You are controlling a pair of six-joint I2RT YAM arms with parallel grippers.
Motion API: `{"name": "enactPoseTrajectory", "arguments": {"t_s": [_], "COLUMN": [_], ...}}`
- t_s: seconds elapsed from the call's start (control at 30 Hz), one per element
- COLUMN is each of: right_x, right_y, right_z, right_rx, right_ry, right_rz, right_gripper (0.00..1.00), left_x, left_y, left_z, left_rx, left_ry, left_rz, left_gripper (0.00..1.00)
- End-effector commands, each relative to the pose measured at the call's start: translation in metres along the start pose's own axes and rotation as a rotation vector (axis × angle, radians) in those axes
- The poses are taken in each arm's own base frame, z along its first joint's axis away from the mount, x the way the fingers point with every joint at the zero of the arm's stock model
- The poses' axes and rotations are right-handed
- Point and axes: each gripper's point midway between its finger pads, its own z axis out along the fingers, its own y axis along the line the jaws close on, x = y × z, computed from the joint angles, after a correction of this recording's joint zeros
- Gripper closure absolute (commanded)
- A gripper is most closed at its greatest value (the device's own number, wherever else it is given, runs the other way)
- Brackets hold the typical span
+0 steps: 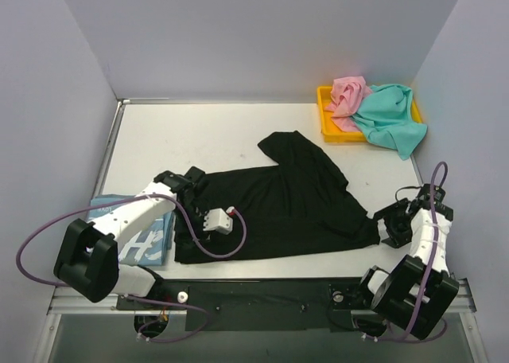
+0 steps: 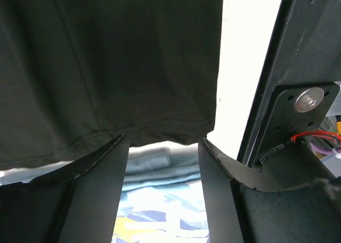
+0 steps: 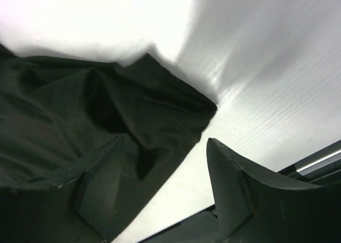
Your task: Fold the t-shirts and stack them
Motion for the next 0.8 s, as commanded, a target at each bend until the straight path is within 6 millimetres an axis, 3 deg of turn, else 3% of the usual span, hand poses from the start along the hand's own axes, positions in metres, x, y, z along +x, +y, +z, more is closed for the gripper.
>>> {"name": "enactPoseTrajectory", "arguments": {"t_s": [0.0,0.03,0.07,0.1,0.13,0.17,0.27,0.33,0.5,0.63,0.7,0.77], "right_x": [-0.041,-0.056,-0.049,-0.058,-0.054,-0.052,-0.041,-0.039,-0.039,-0.037,-0.041,-0.045], "right_y": [0.035,0.051,0.066,0.084,0.107,0.115,0.161,0.175,0.189,0.197,0.202,0.205], "right_z": [-0.04,-0.05,-0.047,-0.056,-0.055,-0.054,-0.037,-0.022,0.022,0.047,0.057,0.062], "right_rx": [-0.096,-0.131,-0.13,-0.146,-0.156,-0.148,-0.153,-0.118,-0.077,-0.051,-0.039,-0.025], "right_ry": [-0.204,-0.269,-0.255,-0.293,-0.276,-0.272,-0.201,-0.134,0.003,0.054,0.062,0.062], "right_rz": [-0.138,-0.205,-0.336,-0.419,-0.572,-0.635,-0.944,-1.058,-1.165,-1.234,-1.234,-1.229], "right_gripper": [0.41,0.41,0.41,0.41,0.41,0.41,0.41,0.4,0.33,0.31,0.38,0.58], "left_x": [-0.009,-0.015,-0.021,-0.022,-0.022,-0.022,-0.006,0.003,0.035,0.04,0.042,0.046], "left_y": [0.032,0.049,0.057,0.082,0.097,0.124,0.177,0.208,0.251,0.269,0.274,0.278], "left_z": [-0.039,-0.055,-0.056,-0.076,-0.072,-0.086,-0.082,-0.086,-0.072,-0.05,-0.039,-0.03], "left_rx": [-0.124,-0.154,-0.134,-0.204,-0.199,-0.27,-0.364,-0.421,-0.492,-0.517,-0.519,-0.524], "left_ry": [-0.035,-0.101,-0.154,-0.203,-0.209,-0.233,-0.185,-0.191,-0.146,-0.121,-0.103,-0.087], "left_rz": [-0.016,-0.062,-0.1,-0.152,-0.234,-0.286,-0.458,-0.53,-0.629,-0.639,-0.648,-0.664], "left_gripper": [0.35,0.32,0.31,0.3,0.3,0.32,0.39,0.39,0.39,0.39,0.4,0.42]}}
